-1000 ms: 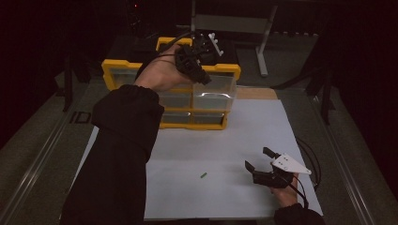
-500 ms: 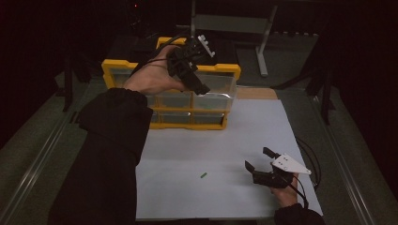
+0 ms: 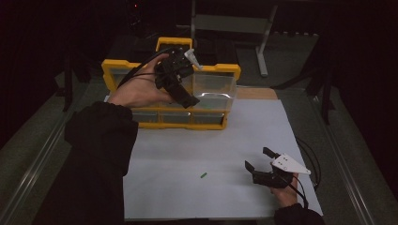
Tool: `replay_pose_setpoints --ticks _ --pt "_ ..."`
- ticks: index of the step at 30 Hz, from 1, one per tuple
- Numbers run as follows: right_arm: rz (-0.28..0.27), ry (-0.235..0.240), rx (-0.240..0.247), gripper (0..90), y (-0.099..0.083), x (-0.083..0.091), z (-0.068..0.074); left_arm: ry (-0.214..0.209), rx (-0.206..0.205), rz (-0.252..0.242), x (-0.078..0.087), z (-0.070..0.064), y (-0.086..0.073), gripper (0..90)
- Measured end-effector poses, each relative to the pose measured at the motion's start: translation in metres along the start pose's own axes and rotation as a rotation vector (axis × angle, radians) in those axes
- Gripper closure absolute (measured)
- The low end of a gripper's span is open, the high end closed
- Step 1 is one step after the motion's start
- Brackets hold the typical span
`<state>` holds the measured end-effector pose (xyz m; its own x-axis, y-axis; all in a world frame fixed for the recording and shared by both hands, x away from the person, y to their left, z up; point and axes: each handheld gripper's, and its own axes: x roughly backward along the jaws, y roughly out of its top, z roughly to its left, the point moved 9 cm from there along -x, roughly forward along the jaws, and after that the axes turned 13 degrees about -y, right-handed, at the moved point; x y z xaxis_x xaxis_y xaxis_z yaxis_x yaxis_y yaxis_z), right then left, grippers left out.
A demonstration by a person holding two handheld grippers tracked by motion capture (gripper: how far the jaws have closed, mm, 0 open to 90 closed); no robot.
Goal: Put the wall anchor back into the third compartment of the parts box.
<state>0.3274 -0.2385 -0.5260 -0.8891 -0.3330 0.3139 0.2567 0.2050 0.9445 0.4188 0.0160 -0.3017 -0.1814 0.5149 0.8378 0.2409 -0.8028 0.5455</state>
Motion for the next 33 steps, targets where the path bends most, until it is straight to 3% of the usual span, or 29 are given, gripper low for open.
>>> replay_pose_setpoints --ticks 5,8,11,13,15,20,25,33 --pt "0.003 0.001 0.0 11.1 0.0 0.0 0.001 0.015 -0.009 0.019 -0.005 -0.003 -0.013 8.2" --pt "0.003 0.001 0.001 11.1 0.0 -0.001 0.001 0.017 0.004 -0.016 -0.008 -0.006 -0.015 7.9" --pt "0.001 0.002 0.004 11.1 0.0 -0.001 0.001 0.016 0.007 -0.018 -0.013 -0.009 -0.017 7.6" --pt "0.001 0.001 0.002 11.1 0.0 0.0 0.001 0.024 0.011 0.008 -0.019 -0.01 -0.02 7.4" --pt "0.001 0.0 0.003 11.1 0.0 -0.001 0.001 0.06 0.025 0.049 -0.025 -0.007 -0.025 8.0" --pt "0.0 -0.001 0.0 11.1 0.0 0.0 0.001 0.05 0.03 0.049 -0.038 -0.012 -0.033 8.3" --pt "0.001 0.001 0.0 11.1 0.0 -0.001 0.001 0.039 0.045 0.014 -0.051 -0.022 -0.043 8.5" --pt "-0.002 0.001 -0.001 11.2 0.0 -0.001 0.002 0.01 0.069 0.044 -0.078 -0.029 -0.061 8.0"
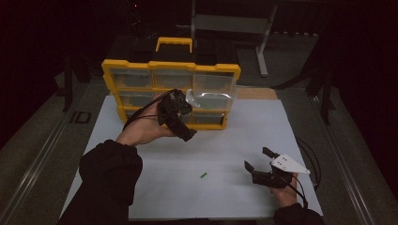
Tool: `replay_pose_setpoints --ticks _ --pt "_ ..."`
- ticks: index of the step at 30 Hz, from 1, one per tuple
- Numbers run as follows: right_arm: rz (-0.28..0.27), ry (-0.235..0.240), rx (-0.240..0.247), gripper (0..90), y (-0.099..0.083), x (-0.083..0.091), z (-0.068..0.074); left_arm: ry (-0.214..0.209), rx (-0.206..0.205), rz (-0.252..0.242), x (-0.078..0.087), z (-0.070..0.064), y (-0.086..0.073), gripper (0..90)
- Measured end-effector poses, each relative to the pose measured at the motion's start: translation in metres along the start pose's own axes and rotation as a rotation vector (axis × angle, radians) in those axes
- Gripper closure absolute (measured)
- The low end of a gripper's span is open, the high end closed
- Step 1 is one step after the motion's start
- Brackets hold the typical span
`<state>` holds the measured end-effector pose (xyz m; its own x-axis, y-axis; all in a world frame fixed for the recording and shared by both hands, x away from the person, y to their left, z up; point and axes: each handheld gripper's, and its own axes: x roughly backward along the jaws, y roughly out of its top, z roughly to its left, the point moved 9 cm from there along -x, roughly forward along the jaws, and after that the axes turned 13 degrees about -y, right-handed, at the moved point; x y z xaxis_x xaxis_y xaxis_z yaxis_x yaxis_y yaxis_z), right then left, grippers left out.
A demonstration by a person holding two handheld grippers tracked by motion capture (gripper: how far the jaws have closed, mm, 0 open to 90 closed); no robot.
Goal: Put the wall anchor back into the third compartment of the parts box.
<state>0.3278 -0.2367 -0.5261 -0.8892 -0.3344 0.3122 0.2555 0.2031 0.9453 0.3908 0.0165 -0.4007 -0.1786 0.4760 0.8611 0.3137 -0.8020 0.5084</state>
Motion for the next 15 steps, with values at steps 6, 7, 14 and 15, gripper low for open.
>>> replay_pose_setpoints --ticks 6,7,14,15 --pt "-0.001 0.0 0.006 11.1 0.0 0.0 -0.001 -0.03 0.0 0.013 -0.018 -0.01 -0.009 7.9" --pt "-0.001 0.0 0.005 11.1 0.0 0.0 -0.001 -0.035 0.002 0.013 -0.021 -0.012 -0.01 7.9" --pt "0.0 0.0 0.003 11.1 0.0 0.0 0.0 -0.062 0.002 0.025 -0.039 -0.022 -0.019 7.8" --pt "0.003 0.001 0.001 11.1 0.0 0.0 0.0 -0.069 0.003 0.026 -0.042 -0.023 -0.019 7.9"
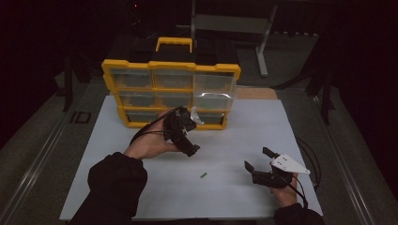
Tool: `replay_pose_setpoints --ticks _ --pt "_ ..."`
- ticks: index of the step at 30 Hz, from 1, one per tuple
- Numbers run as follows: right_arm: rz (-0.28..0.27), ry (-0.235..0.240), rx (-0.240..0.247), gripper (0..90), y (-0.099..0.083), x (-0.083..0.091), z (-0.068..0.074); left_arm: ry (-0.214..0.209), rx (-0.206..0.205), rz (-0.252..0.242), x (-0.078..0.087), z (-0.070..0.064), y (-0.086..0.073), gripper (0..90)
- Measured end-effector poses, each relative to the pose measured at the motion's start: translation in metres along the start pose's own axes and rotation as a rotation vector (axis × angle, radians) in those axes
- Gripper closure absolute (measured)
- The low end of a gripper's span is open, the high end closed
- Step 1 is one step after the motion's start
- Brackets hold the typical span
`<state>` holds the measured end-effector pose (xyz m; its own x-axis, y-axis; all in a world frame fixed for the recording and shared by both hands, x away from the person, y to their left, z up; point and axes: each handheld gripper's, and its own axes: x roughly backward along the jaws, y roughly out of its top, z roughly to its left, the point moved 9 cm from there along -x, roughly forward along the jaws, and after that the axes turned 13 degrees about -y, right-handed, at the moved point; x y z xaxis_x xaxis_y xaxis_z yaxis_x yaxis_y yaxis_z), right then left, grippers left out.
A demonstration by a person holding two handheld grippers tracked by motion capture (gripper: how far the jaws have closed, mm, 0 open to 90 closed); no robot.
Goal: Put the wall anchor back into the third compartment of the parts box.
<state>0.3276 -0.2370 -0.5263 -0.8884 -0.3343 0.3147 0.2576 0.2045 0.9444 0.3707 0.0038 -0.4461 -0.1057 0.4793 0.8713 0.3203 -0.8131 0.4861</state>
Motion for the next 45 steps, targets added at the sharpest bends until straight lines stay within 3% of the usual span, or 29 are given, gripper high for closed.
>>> replay_pose_setpoints --ticks 28,45 --pt "-0.002 -0.005 0.007 11.2 0.0 0.0 -0.001 -0.094 -0.018 0.068 -0.06 -0.024 -0.008 9.2" --pt "0.001 -0.004 0.005 11.2 0.0 0.0 -0.001 -0.163 -0.024 0.135 -0.106 -0.042 -0.02 11.6"
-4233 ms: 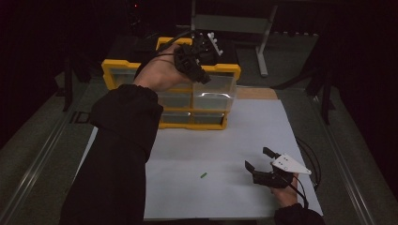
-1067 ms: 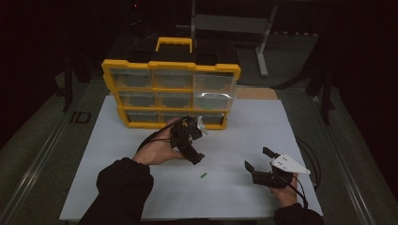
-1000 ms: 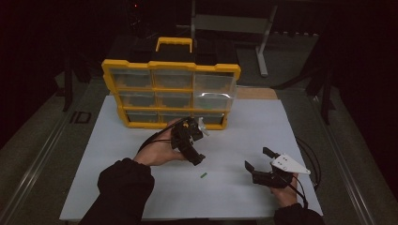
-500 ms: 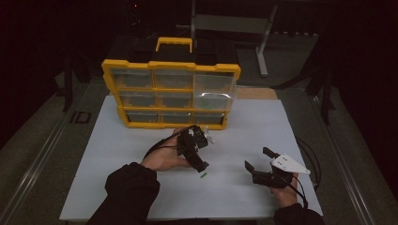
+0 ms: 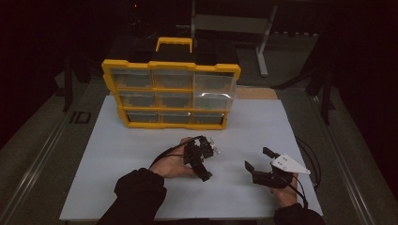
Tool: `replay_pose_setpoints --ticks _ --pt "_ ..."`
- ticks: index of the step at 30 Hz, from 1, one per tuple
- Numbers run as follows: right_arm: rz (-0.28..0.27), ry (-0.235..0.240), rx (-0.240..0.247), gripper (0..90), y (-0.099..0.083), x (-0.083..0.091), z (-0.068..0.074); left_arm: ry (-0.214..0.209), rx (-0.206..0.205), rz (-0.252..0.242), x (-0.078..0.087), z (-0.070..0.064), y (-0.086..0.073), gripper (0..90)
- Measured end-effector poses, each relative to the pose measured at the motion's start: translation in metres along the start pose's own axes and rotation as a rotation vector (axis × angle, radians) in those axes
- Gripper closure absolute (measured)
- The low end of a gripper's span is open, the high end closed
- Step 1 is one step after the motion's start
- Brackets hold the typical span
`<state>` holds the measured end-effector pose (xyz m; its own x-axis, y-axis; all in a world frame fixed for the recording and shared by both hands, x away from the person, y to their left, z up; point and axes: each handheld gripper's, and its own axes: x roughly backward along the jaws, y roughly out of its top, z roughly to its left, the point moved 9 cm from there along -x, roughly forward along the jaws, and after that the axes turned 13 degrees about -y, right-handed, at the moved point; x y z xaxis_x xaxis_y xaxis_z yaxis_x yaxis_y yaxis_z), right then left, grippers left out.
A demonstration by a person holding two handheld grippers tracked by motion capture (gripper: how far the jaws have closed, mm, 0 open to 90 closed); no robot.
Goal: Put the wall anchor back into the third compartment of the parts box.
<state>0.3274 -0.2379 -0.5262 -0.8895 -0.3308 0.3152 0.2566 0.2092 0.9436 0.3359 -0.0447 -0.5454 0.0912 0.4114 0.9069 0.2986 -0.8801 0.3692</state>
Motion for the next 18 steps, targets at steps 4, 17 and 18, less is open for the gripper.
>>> replay_pose_setpoints --ticks 4,17,18 --pt "0.0 0.0 0.0 11.2 0.0 0.0 0.0 -0.024 0.009 0.004 -0.009 -0.002 -0.002 18.6" --pt "0.001 0.0 -0.001 11.2 0.0 0.0 0.0 -0.039 0.024 0.039 -0.025 0.002 -0.008 45.6" --pt "0.001 0.0 -0.002 11.2 0.0 0.0 0.0 -0.04 0.023 0.046 -0.026 0.002 -0.009 47.3"
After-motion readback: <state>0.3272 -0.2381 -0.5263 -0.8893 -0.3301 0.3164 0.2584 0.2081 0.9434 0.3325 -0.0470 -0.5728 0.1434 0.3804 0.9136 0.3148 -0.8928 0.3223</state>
